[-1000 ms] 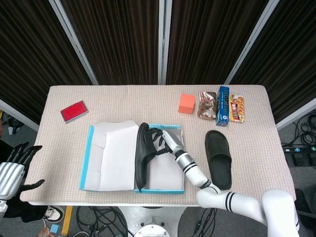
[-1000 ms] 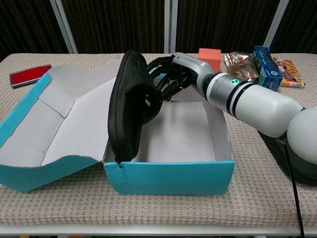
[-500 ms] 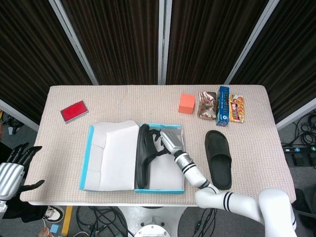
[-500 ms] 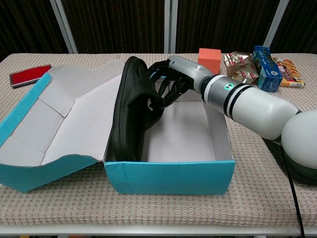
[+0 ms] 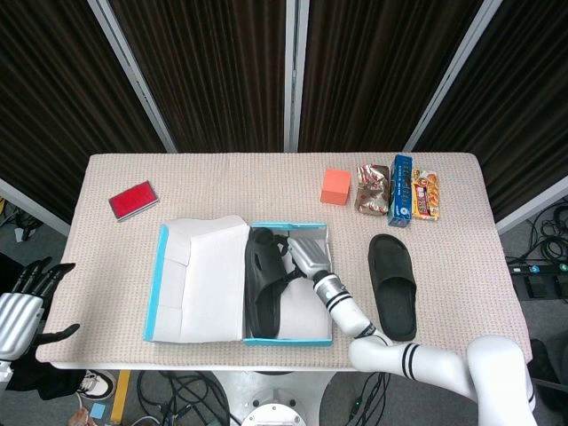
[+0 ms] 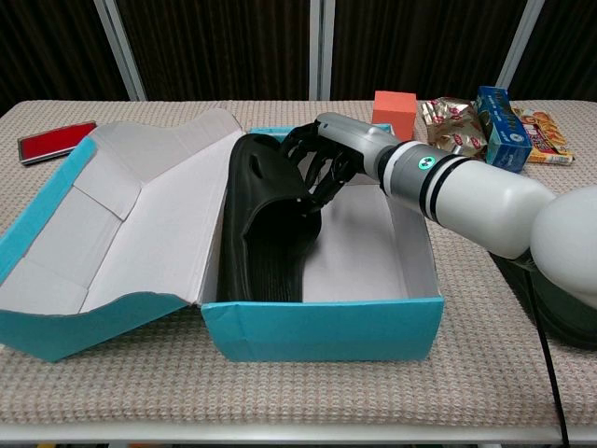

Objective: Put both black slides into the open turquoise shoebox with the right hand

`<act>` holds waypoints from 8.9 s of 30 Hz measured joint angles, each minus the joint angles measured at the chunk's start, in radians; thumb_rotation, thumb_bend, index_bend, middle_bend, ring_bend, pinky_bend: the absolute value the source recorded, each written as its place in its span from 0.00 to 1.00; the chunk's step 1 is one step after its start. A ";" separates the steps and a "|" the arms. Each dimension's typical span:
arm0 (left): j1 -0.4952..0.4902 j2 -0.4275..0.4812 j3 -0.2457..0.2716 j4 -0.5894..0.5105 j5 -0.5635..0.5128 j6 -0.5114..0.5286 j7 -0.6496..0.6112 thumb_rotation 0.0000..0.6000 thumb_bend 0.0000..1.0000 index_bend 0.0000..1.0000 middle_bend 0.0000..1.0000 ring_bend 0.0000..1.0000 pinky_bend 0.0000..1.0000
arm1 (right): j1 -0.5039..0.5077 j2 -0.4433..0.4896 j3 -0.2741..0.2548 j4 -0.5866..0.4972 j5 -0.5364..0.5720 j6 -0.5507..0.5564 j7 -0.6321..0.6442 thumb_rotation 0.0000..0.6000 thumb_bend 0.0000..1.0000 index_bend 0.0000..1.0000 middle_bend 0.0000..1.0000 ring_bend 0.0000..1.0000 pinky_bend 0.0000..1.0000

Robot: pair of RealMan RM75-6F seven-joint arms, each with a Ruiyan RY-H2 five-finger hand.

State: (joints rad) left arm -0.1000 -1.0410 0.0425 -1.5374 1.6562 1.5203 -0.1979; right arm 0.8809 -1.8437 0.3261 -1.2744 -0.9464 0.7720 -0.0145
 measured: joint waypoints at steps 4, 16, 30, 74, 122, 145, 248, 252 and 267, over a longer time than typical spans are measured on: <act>0.000 0.000 0.001 -0.001 0.000 -0.001 0.000 1.00 0.00 0.11 0.15 0.01 0.08 | 0.003 0.034 0.002 -0.027 0.007 -0.059 0.026 1.00 0.00 0.21 0.23 0.12 0.26; -0.002 -0.001 0.003 0.001 0.000 -0.007 -0.005 1.00 0.00 0.11 0.15 0.01 0.08 | -0.003 0.121 0.001 -0.099 0.009 -0.110 0.081 1.00 0.00 0.05 0.12 0.01 0.20; -0.012 0.000 -0.003 -0.025 -0.001 -0.016 0.020 1.00 0.00 0.11 0.15 0.01 0.08 | -0.046 0.443 0.020 -0.444 0.074 -0.111 0.083 1.00 0.00 0.05 0.12 0.01 0.20; -0.024 0.003 0.003 -0.050 -0.003 -0.037 -0.001 1.00 0.00 0.11 0.15 0.01 0.08 | 0.168 0.649 -0.465 -0.501 0.644 0.123 -0.749 1.00 0.02 0.05 0.09 0.01 0.17; -0.009 0.008 0.026 0.008 0.013 -0.026 -0.073 1.00 0.00 0.11 0.15 0.01 0.08 | 0.204 0.455 -0.411 -0.347 0.783 0.216 -0.862 1.00 0.07 0.31 0.31 0.25 0.39; -0.021 0.009 0.024 -0.022 0.017 -0.041 -0.039 1.00 0.00 0.11 0.15 0.01 0.08 | 0.087 0.562 -0.314 -0.452 0.601 0.299 -0.707 1.00 0.14 0.58 0.51 0.46 0.65; 0.003 -0.013 0.001 0.031 0.002 0.017 -0.048 1.00 0.00 0.11 0.15 0.01 0.08 | -0.169 0.215 -0.171 -0.051 -0.450 0.218 0.209 1.00 0.02 0.49 0.45 0.39 0.56; -0.002 -0.011 -0.001 0.019 -0.001 0.007 -0.041 1.00 0.00 0.11 0.15 0.01 0.08 | -0.166 0.255 -0.174 -0.085 -0.443 0.185 0.223 1.00 0.00 0.32 0.33 0.24 0.38; -0.014 -0.005 -0.008 -0.014 -0.009 -0.011 -0.021 1.00 0.00 0.11 0.15 0.01 0.08 | -0.182 0.430 -0.134 -0.301 -0.396 0.164 0.271 1.00 0.00 0.18 0.23 0.11 0.29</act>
State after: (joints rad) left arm -0.1141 -1.0458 0.0347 -1.5510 1.6468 1.5092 -0.2184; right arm 0.6992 -1.4134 0.1920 -1.5753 -1.3420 0.9360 0.2568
